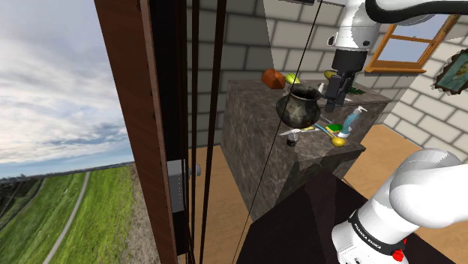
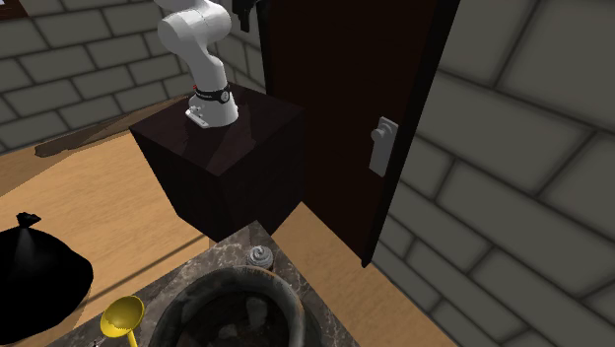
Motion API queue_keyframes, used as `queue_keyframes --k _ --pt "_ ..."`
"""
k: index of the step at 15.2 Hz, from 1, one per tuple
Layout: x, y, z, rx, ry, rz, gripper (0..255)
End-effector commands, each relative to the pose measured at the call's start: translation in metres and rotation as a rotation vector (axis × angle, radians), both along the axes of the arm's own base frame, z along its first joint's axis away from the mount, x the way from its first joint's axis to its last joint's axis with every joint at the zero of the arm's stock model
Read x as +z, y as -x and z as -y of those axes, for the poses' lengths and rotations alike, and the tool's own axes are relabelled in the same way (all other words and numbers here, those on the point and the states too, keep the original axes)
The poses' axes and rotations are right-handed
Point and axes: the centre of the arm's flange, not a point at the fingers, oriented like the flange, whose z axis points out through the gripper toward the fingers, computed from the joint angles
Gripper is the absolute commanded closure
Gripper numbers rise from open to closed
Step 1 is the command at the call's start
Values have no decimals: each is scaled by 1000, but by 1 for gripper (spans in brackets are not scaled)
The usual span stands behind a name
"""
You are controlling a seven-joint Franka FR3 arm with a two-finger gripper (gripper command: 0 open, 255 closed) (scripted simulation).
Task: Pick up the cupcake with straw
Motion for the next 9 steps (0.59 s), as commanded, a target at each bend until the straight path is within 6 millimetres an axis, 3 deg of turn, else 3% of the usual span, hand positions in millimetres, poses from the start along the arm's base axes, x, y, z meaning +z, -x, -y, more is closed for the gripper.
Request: queue_keyframes --k 1,9 --pt "0 0 0 0 0 0 0" --pt "-79 -32 54 -53 20 57 0"
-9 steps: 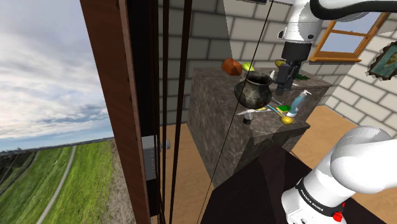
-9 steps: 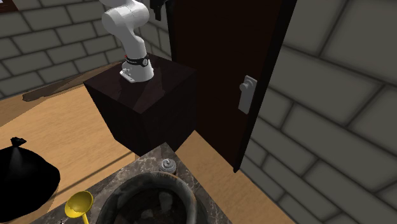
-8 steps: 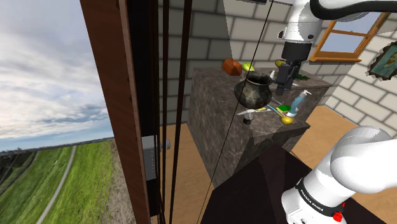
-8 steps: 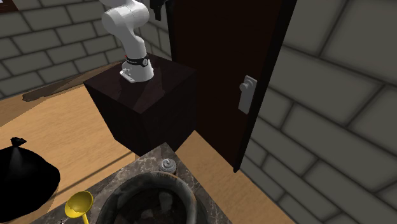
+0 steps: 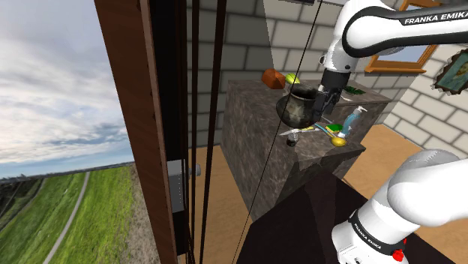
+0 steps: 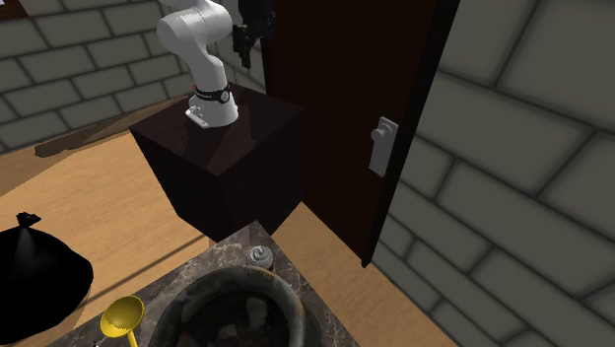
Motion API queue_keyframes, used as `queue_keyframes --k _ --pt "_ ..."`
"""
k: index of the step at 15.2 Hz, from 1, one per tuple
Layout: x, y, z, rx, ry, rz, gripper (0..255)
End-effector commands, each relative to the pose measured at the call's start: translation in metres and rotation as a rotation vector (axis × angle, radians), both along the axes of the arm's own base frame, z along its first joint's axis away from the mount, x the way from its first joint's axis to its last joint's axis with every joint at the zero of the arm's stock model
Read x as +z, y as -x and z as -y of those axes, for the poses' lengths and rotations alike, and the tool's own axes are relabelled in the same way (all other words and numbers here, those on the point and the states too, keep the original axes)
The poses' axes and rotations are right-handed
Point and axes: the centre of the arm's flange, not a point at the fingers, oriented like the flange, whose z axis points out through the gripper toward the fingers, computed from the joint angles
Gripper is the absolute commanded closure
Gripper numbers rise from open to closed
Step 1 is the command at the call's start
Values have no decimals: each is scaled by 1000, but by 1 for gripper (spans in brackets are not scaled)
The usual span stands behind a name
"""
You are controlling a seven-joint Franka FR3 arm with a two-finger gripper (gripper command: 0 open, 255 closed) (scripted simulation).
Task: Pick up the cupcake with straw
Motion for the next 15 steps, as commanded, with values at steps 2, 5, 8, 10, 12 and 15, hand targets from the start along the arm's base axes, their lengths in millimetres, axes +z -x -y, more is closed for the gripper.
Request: queue_keyframes --k 2,5,8,10,12,15 --pt "-29 -10 21 -20 9 25 0" --pt "-58 -23 43 -40 16 46 0" --pt "-86 -35 65 -60 24 67 0" --pt "-104 -44 79 -73 29 81 0" --pt "-122 -52 95 -87 34 96 0" --pt "-149 -65 117 -107 42 117 0"
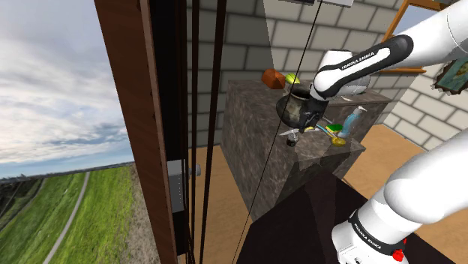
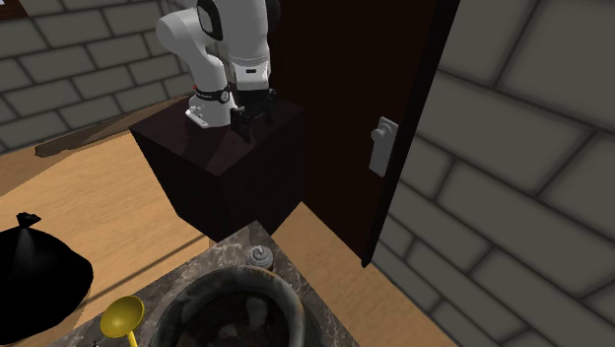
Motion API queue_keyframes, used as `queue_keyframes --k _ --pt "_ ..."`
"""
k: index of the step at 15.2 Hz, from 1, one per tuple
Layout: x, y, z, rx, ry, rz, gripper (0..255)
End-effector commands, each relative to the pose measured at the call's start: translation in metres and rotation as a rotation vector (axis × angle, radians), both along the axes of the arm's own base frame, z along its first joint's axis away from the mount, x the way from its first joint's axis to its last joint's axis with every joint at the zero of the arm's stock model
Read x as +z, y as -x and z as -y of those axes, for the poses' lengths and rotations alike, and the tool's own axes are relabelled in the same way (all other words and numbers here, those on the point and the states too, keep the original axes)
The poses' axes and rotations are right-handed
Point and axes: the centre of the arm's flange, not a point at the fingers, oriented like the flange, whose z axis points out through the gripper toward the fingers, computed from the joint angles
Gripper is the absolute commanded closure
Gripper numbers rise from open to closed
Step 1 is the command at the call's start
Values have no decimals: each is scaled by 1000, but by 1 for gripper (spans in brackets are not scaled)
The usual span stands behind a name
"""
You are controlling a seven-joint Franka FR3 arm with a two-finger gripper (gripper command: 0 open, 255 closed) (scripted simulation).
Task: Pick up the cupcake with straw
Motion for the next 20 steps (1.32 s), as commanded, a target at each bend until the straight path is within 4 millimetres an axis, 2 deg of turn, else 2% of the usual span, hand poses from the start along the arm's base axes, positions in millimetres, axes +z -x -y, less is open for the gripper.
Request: queue_keyframes --k 1,20 --pt "-17 -8 18 -14 7 16 0" --pt "-176 -91 175 -141 55 151 0"
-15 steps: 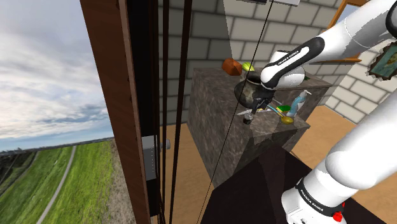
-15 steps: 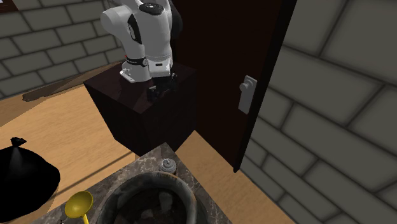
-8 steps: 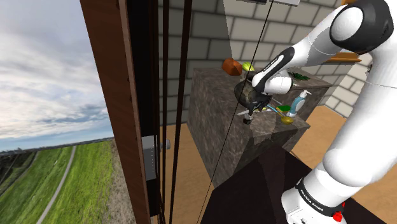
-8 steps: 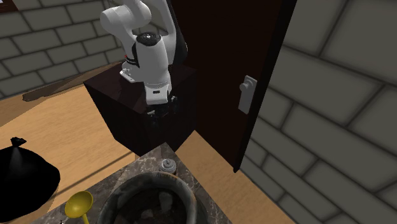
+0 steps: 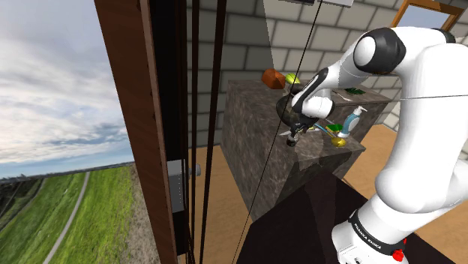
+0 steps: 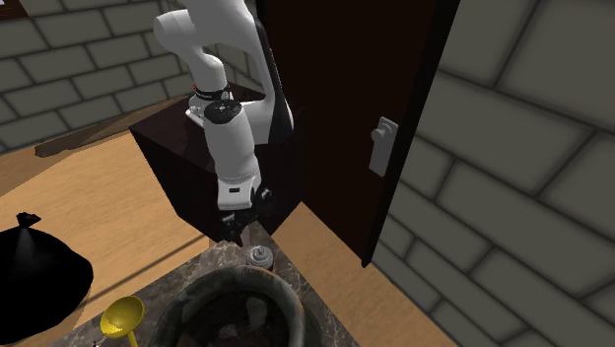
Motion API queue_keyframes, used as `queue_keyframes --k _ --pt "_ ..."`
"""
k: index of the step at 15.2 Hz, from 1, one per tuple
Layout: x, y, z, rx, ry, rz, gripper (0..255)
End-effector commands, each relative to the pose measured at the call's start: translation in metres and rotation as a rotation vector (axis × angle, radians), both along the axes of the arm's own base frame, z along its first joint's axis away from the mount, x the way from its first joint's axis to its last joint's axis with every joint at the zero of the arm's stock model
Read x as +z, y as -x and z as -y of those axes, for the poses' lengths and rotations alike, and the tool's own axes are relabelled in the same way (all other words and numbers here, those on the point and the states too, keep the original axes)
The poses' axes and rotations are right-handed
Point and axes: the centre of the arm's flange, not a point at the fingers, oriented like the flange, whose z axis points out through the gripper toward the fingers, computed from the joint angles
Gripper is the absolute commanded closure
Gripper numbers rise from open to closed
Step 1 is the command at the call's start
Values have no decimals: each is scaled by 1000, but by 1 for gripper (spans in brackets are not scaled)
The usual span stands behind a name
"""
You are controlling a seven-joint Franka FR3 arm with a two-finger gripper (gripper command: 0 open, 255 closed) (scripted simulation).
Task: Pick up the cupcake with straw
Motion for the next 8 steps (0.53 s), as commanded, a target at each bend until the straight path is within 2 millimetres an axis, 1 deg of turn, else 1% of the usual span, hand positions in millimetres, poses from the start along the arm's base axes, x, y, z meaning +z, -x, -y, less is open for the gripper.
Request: queue_keyframes --k 1,2,8 --pt "-17 -10 19 -14 5 15 0" --pt "-19 -11 22 -16 5 18 0" --pt "-51 -11 22 -16 5 18 0"
